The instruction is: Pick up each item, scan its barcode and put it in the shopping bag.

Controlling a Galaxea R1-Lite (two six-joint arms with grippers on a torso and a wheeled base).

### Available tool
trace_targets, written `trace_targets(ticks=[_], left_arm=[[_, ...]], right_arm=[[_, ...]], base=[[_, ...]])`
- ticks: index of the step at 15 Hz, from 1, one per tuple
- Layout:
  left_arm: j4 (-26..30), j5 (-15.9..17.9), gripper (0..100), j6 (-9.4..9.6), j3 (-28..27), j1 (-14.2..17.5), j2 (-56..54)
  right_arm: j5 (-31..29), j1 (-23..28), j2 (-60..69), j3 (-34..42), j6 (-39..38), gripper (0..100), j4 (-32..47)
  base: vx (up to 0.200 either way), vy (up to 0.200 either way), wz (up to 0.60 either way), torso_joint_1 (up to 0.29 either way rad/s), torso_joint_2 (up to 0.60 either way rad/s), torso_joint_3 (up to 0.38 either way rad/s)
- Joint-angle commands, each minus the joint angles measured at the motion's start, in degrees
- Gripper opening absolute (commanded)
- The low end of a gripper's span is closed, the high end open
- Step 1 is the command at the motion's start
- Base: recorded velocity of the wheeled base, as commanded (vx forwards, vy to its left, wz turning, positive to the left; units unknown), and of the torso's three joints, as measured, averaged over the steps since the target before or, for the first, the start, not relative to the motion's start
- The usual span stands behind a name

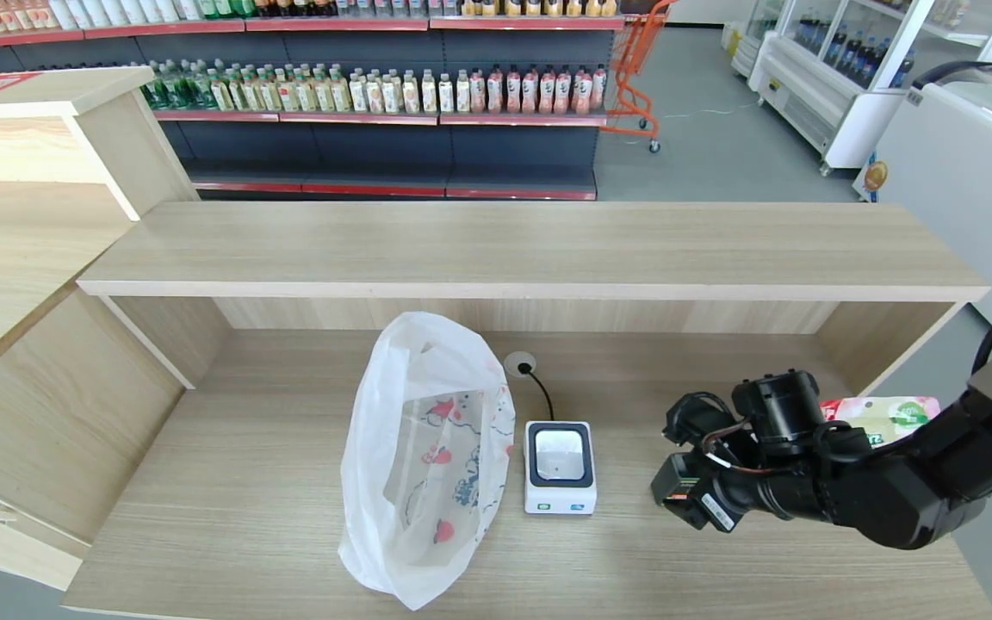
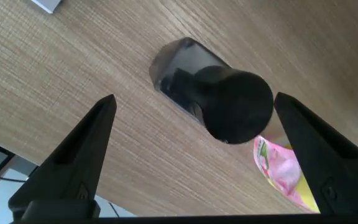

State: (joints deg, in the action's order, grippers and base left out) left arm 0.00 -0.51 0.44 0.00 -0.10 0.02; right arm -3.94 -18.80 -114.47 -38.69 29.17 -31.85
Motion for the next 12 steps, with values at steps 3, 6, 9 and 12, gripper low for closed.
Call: trace_targets(ticks=[3, 6, 9, 12], left_arm=[[0.00, -0.02, 100, 0.00, 0.00, 0.01, 0.06], [0.00, -0.02, 100, 0.00, 0.00, 0.01, 0.06], [0.00, -0.02, 100, 0.00, 0.00, 0.01, 0.06], [0.00, -0.02, 100, 0.00, 0.00, 0.01, 0.06]], right_arm=[[-0.28, -2.03, -4.09, -1.56, -0.17, 100, -2.07], [0.07, -2.12, -5.33, -2.35, -0.34, 100, -3.65], [0.16, -2.03, -6.03, -2.18, -0.43, 100, -3.83], [1.65, -2.03, -7.43, -2.44, -0.87, 100, -6.38]], base=[[0.000, 0.000, 0.00, 0.000, 0.00, 0.000], [0.000, 0.000, 0.00, 0.000, 0.00, 0.000], [0.000, 0.000, 0.00, 0.000, 0.00, 0.000], [0.000, 0.000, 0.00, 0.000, 0.00, 0.000]])
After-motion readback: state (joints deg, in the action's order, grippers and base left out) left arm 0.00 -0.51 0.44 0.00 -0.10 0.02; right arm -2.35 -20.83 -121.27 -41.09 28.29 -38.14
